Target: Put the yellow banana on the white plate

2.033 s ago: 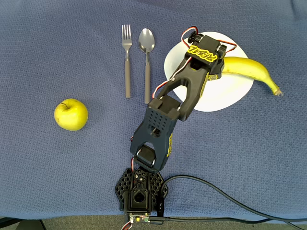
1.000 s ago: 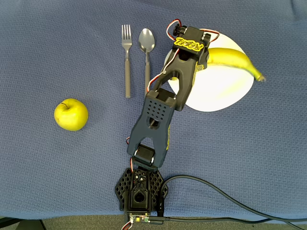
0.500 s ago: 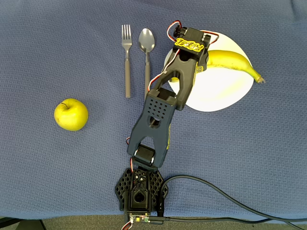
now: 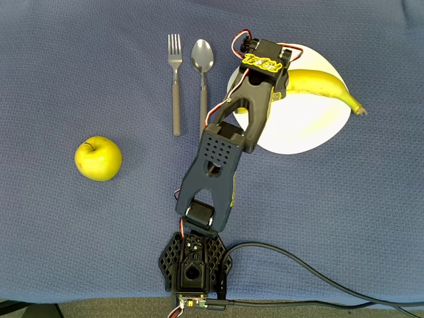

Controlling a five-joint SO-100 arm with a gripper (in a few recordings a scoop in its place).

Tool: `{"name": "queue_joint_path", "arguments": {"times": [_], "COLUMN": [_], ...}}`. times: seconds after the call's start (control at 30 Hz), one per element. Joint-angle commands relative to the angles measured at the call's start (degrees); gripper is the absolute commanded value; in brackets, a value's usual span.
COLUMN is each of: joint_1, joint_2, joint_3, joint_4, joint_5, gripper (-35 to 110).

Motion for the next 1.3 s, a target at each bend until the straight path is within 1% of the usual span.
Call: {"name": "queue_joint_path", "arguments": {"times": [0.0, 0.13, 0.27, 0.5, 0.7, 0.93, 1.27], "joint_1": [2.37, 2.55, 2.20, 1.58, 1.85, 1.41, 0.35], "joint_2": [2.29, 2.20, 2.64, 2.99, 3.25, 4.57, 8.44], "joint_3": [-0.18, 0.70, 2.11, 2.37, 2.99, 3.08, 3.69], "joint_4": [-1.23, -1.23, -1.23, -1.05, -1.23, -2.46, -1.58], "joint_5": [0.88, 0.70, 0.53, 1.23, 2.37, 1.49, 1.32], "gripper": [4, 8, 16, 19, 26, 29, 29]}}
